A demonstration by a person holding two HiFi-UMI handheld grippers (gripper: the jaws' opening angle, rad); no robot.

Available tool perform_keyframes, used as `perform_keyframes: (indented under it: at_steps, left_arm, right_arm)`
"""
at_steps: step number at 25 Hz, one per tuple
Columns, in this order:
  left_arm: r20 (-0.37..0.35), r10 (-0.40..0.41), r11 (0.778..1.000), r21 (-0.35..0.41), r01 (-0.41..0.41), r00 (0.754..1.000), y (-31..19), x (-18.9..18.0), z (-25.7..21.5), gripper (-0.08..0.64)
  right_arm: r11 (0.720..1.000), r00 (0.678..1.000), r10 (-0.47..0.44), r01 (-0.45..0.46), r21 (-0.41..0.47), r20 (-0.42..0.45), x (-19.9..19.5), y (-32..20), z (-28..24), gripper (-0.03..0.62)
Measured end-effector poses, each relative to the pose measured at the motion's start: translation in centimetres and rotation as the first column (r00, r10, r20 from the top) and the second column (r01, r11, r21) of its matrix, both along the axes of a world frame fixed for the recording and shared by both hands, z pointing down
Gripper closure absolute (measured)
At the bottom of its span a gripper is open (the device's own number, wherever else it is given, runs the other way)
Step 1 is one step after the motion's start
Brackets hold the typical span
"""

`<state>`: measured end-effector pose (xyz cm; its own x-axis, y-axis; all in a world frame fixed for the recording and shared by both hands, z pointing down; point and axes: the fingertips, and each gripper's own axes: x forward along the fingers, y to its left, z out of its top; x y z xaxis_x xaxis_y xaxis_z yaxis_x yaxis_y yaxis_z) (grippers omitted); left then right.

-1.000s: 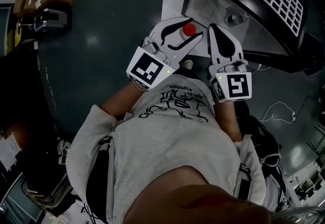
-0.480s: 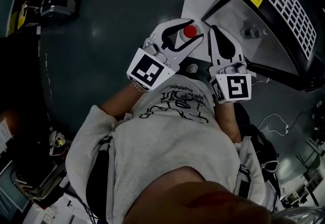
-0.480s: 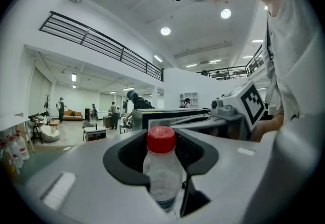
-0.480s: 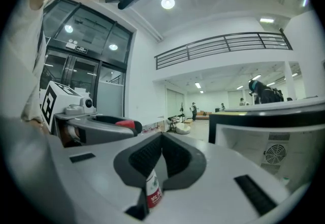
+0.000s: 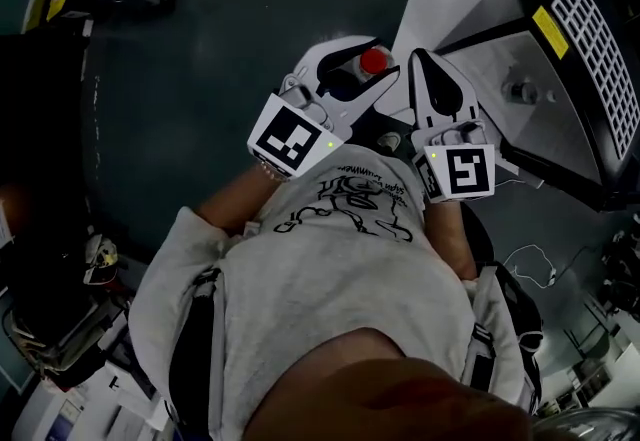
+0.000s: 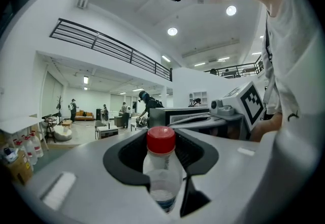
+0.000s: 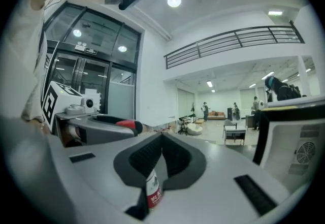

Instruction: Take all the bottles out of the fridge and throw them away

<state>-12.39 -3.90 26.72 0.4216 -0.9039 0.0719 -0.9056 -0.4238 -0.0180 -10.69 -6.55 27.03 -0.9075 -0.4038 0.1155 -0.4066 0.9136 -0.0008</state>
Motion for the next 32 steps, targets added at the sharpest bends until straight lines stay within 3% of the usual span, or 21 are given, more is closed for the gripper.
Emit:
perform_keyframes:
  at_steps: [12,17,21,32]
  left_arm:
    - [0.028,-0.113,0.994,0.0,0.113,0.993,4.5,-6.7,0.4,0.399]
    - [-0.02,-0.157,0.987,-0.03,0.157,0.987,6.2,-8.3,1.0,0.399]
    - [0.007,-0.17,0.985,-0.011,0.17,0.985,7.0,-8.7,1.2,0.399]
    - [-0.015,-0.23,0.973,-0.034,0.23,0.973,6.4,-7.2,1.4,0.399]
  right_arm:
    - [0.994,0.994,-0.109,0.109,0.0,-0.007,-6.6,4.5,0.3,0.583]
    - [0.994,0.994,-0.103,0.102,-0.028,-0.031,-7.9,5.5,0.8,0.583]
    - [0.986,0.986,-0.165,0.165,-0.009,-0.016,-8.4,6.6,0.9,0.583]
    - [0.972,0.972,-0.235,0.235,-0.019,-0.016,-7.5,6.0,1.0,0.583]
